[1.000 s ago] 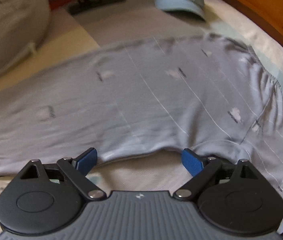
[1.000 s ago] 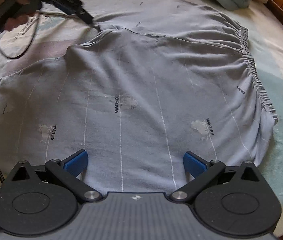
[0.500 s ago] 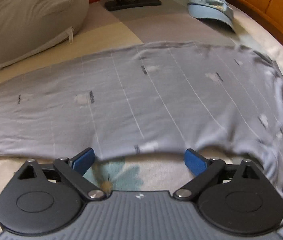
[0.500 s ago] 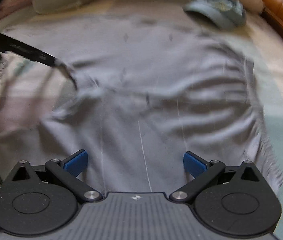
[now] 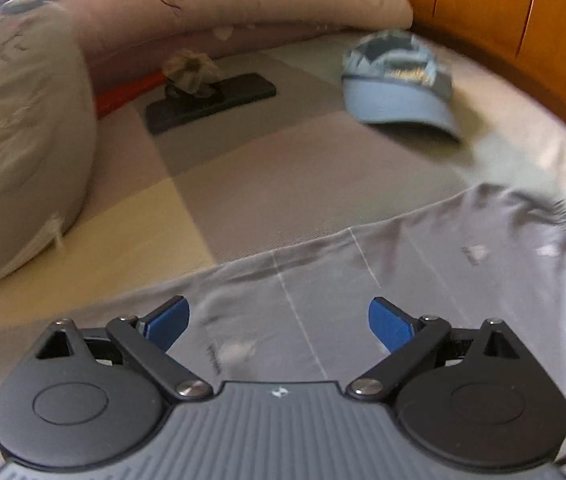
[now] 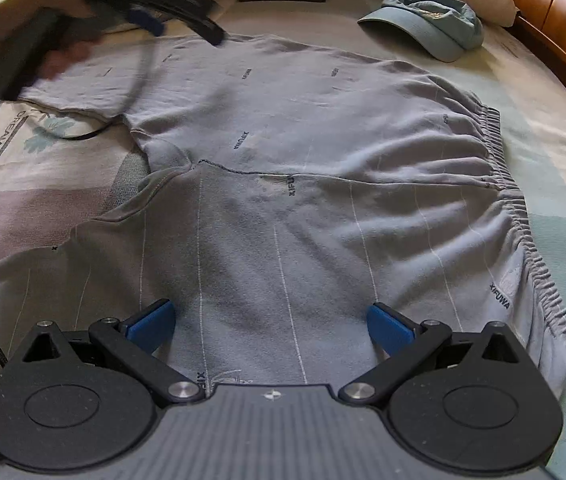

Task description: Fold clothes

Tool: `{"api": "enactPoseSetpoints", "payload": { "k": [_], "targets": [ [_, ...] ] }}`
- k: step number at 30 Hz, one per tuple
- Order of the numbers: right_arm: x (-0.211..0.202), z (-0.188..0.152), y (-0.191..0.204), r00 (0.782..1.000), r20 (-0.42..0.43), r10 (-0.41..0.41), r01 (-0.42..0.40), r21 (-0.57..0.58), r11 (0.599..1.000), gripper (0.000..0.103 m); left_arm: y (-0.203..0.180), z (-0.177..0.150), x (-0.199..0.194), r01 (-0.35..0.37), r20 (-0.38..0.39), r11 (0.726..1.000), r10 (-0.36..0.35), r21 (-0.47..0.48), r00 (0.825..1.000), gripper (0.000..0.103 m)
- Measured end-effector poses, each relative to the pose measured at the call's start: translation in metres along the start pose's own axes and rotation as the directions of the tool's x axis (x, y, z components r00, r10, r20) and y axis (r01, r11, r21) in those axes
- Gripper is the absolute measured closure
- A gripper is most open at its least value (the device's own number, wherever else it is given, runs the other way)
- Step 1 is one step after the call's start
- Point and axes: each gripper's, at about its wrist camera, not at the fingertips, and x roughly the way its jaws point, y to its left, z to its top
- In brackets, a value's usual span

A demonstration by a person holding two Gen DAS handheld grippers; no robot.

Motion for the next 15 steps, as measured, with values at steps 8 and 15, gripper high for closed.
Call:
{"api": "enactPoseSetpoints", "payload": {
  "k": [8,15],
  "targets": [
    [-0.002,-0.009,0.000,0.998,0.059,-0.005,0.005,0.014,1.000,0.000,0.017,0.011,0.026,-0.038,-0.010,0.991,0.037,-0.124,0.999,0.000],
    [-0.004,-0.009,0.000,0.998,0.065,-0.004,0.003,0.015,1.000,0.000,0.023,0.012,-0.001,0.011,0.011,0.991,-0.009,-0.134,1.000,0.002]
  ]
}}
